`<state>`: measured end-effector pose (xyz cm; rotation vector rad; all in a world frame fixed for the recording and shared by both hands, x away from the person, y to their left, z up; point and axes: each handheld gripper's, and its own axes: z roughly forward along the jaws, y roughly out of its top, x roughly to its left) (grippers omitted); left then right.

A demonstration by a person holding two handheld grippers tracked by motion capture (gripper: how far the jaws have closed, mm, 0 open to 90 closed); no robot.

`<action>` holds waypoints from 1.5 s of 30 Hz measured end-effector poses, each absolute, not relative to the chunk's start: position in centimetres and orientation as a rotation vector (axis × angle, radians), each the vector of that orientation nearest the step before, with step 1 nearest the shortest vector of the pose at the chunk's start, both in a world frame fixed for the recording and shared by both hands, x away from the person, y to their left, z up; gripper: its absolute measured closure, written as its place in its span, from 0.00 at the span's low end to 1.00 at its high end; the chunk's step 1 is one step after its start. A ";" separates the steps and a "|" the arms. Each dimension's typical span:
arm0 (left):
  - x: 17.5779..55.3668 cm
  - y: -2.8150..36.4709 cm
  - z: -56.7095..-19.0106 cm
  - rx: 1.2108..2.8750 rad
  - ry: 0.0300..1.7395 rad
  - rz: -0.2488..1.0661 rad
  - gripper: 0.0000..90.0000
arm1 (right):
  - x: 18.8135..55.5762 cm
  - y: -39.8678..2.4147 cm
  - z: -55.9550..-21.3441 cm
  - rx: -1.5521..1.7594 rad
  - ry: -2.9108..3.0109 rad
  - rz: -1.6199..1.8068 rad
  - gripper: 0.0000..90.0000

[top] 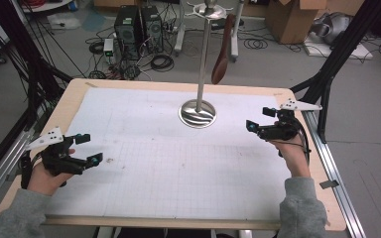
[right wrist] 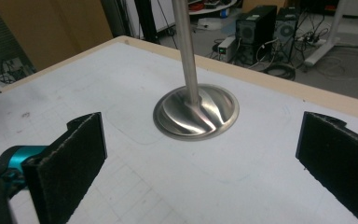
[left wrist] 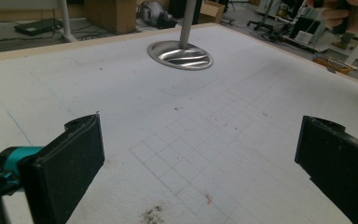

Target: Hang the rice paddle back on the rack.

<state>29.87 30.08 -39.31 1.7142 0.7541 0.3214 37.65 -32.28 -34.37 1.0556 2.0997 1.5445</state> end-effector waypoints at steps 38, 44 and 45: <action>30.0 30.4 -39.5 1.722 0.779 0.336 0.02 | 33.6 -32.8 -39.3 1.115 2.123 1.488 0.05; 30.0 30.5 -39.7 1.723 0.787 0.333 0.02 | 33.0 -32.2 -39.9 1.101 2.143 1.469 0.05; 30.0 30.5 -39.7 1.723 0.787 0.333 0.02 | 33.0 -32.2 -39.9 1.101 2.143 1.469 0.05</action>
